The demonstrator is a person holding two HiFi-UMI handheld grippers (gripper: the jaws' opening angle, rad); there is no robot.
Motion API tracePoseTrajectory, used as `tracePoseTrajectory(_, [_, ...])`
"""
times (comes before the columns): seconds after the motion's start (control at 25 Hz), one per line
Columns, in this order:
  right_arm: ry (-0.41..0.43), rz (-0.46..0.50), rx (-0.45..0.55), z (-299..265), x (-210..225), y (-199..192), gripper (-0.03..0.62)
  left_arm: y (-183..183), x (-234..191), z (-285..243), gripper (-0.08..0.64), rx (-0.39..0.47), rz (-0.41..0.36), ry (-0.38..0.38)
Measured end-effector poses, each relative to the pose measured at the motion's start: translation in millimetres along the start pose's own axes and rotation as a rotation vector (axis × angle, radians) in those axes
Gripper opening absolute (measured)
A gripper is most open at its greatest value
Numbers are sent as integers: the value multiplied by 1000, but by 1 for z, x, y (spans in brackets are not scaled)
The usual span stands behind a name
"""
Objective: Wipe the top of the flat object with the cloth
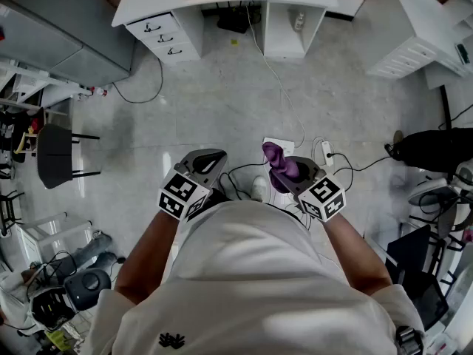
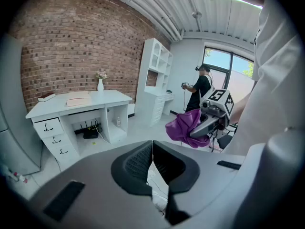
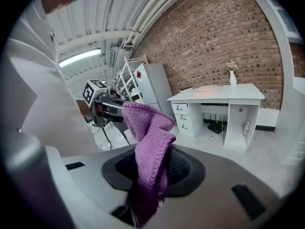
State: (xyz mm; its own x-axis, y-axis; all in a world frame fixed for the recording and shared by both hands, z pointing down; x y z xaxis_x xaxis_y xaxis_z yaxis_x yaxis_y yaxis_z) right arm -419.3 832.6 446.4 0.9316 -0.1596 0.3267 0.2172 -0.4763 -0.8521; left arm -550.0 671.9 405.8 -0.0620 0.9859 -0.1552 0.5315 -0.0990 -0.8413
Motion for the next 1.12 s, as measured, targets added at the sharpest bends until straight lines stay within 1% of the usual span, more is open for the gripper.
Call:
tracePoseTrajectory(0.16, [14, 4, -5, 4, 8, 1, 135, 12, 11, -11, 25, 35, 25, -3])
tracePoseTrajectory(0.28, [23, 1, -10, -4, 13, 7, 134, 15, 6, -10, 25, 43, 38, 4])
tracePoseTrajectory(0.44, [38, -8, -19, -25, 27, 20, 134, 12, -18, -15, 25, 29, 75, 5])
tracePoseTrajectory(0.56, [26, -14, -30, -45, 47, 34, 133, 15, -48, -28, 25, 25, 90, -14])
tracePoseTrajectory(0.68, [-12, -31, -44, -68, 75, 58, 135, 30, -90, -47, 25, 40, 83, -35])
tracePoseTrajectory(0.8, [-24, -42, -63, -107, 101, 97, 137, 57, -154, -61, 25, 55, 69, -57])
tracePoseTrajectory(0.88, [-28, -29, -67, -138, 123, 128, 137, 75, -201, -72, 25, 70, 58, -71])
tracePoseTrajectory(1.0, [-57, -17, -57, -192, 162, 172, 137, 92, -273, -90, 25, 78, 29, -94])
tracePoseTrajectory(1.12, [-88, -2, -40, -224, 189, 206, 137, 105, -321, -106, 25, 74, -3, -117])
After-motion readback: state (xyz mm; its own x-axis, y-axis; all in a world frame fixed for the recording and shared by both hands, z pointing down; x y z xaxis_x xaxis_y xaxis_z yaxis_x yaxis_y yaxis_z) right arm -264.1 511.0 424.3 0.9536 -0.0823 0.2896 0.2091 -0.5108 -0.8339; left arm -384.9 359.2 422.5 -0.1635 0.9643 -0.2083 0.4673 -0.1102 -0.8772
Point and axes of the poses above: the fingertips, and each gripper's own axes: z backward along the fingers, x to its right, y out of its top, the point moved 6 cm from there along z, backward along the fingers, and after that the axes turned 5 degrees about x, right-handed, at the moved point
